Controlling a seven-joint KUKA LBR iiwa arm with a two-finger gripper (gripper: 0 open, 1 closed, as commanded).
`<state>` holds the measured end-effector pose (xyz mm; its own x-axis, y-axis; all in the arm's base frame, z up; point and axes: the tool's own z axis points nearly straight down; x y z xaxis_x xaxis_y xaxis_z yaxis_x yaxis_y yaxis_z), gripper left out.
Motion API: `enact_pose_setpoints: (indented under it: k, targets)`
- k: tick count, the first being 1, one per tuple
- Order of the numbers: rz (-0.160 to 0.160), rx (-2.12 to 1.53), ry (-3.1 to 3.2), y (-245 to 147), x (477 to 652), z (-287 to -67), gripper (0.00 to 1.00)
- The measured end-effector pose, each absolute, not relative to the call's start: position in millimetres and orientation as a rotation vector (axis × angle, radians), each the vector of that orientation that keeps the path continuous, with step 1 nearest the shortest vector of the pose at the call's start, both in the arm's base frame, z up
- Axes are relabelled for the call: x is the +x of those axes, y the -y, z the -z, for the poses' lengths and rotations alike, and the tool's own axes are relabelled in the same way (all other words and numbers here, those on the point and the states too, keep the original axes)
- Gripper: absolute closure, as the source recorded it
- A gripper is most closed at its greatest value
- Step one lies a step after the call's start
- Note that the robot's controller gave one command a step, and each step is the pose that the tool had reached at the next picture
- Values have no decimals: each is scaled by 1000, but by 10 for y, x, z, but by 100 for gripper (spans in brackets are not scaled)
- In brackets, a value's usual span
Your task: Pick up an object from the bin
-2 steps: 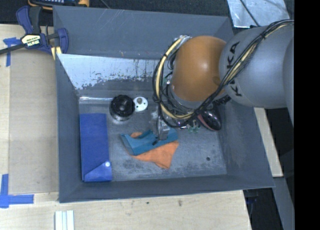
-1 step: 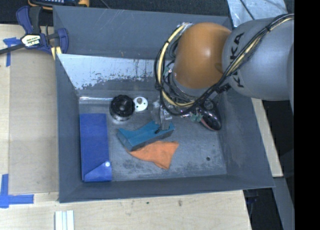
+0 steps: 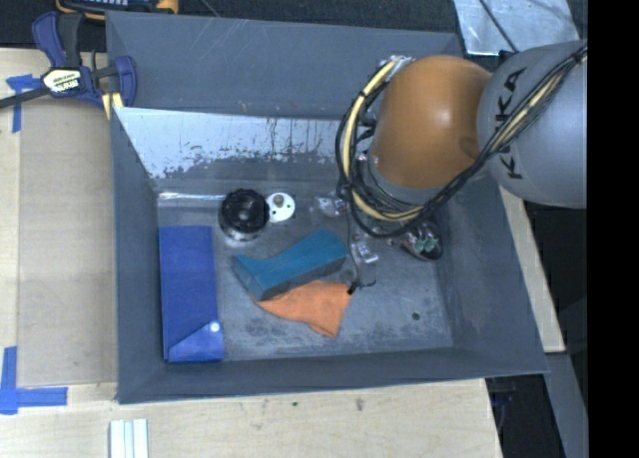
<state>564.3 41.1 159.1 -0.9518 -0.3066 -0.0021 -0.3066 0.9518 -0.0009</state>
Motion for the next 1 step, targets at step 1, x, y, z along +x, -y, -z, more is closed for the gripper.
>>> enact_pose_setpoints:
  k: [1]
  targets:
    - [-1, -487, -3102, -417, 5642, -1588, 0]
